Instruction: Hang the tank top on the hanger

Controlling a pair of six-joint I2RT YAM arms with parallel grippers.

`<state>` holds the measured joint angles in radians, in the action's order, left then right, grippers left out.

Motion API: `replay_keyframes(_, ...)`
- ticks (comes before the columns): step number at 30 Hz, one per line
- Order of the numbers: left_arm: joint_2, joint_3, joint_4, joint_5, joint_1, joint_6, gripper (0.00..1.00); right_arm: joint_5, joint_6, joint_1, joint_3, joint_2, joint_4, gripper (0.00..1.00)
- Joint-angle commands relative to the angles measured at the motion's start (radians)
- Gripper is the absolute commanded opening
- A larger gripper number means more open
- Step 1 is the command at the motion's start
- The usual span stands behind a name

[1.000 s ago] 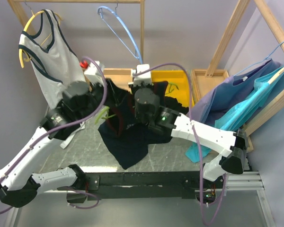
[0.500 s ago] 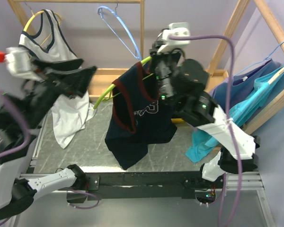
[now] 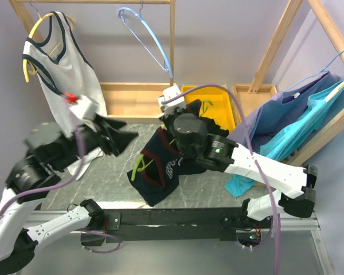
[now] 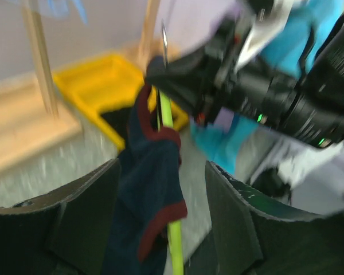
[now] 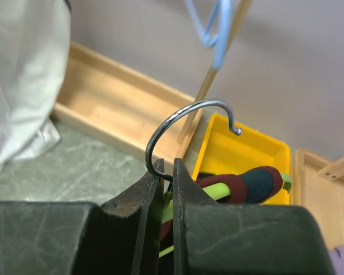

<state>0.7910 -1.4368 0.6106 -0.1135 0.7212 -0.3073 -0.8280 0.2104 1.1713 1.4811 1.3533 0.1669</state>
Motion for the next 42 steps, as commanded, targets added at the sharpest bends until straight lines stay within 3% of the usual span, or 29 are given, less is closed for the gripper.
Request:
replay_keyframes(1, -0.026, 0.094, 0.116, -0.107, -0.005, 0.031, 0.68, 0.012, -0.065, 0.005, -0.044, -0.014, -0.133, 0.0)
replay_keyframes(8, -0.036, 0.232, 0.1, -0.116, -0.003, 0.022, 0.67, 0.038, -0.105, -0.007, -0.065, 0.038, -0.152, 0.0)
replay_keyframes(23, 0.045, 0.308, 0.023, -0.121, 0.001, 0.016, 0.54, 0.046, -0.115, -0.005, -0.03, 0.087, -0.135, 0.0)
replay_keyframes(29, 0.031, 0.367, 0.005, -0.065, 0.024, 0.002, 0.39, 0.024, -0.088, -0.005, -0.004, 0.102, -0.132, 0.0)
replay_keyframes(34, -0.013, 0.417, -0.029, -0.032, 0.047, -0.016, 0.18, 0.009, -0.06, -0.004, 0.019, 0.113, -0.13, 0.0)
replay_keyframes(36, -0.044, 0.447, -0.063, 0.009, 0.057, -0.029, 0.01, 0.009, -0.062, -0.004, 0.033, 0.113, -0.124, 0.0)
replay_keyframes(40, -0.137, 0.57, -0.191, 0.063, 0.072, -0.082, 0.01, 0.032, -0.074, 0.002, 0.051, 0.113, -0.104, 0.0)
replay_keyframes(41, -0.16, 0.591, -0.218, 0.07, 0.075, -0.09, 0.01, 0.033, -0.077, 0.004, 0.06, 0.113, -0.101, 0.04)
replay_keyframes(42, -0.206, 0.61, -0.256, 0.109, 0.08, -0.099, 0.01, 0.036, -0.078, 0.005, 0.067, 0.118, -0.095, 0.14)
